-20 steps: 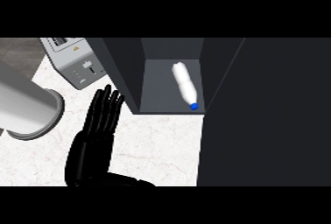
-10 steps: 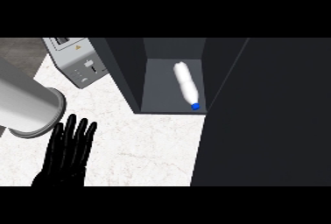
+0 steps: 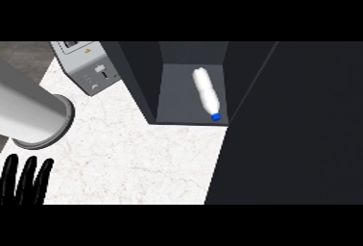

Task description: Pick up the bottled water, place it into the cabinet and close the cabinet

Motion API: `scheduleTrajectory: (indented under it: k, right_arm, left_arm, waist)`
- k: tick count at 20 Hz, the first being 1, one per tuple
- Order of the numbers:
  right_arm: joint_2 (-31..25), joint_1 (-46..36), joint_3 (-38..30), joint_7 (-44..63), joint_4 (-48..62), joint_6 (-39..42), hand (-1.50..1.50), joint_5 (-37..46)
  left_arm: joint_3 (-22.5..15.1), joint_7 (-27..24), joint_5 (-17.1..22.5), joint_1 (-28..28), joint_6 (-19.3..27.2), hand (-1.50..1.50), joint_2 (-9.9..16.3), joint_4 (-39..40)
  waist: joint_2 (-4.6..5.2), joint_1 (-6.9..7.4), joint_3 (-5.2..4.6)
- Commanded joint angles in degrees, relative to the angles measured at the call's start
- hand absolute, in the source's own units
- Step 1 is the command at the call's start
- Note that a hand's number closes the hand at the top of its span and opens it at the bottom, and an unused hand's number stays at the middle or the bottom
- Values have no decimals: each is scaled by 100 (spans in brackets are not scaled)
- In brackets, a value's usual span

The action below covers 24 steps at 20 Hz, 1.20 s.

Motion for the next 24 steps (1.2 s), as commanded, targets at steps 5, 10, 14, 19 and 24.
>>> scheduleTrajectory:
  k: [5,10,14,19,24]
  right_arm:
    - [749,-497,1380,816,-357,17,150,335]
    - [1190,-821,1191,1255,-166,3,150,-143]
    - [1645,-1275,975,1717,-62,-124,150,-400]
    - [2087,-2642,964,2448,512,-881,150,-587]
    - [2104,-4075,549,2863,1103,-1762,150,-1159]
  left_arm:
    - [637,-184,716,796,-695,-150,340,-340]
    - [1076,-227,1061,1043,-959,-150,486,-382]
    - [1529,-272,1413,1219,-1315,-150,696,-397]
    - [1967,-236,1806,1500,-1687,-150,846,-485]
    - [2265,-319,2086,1696,-2138,-150,809,-114]
  waist:
    - [-54,84,-32]
    - [-22,181,-34]
    - [-17,228,-36]
    - [-11,169,-26]
    - [-9,102,-21]
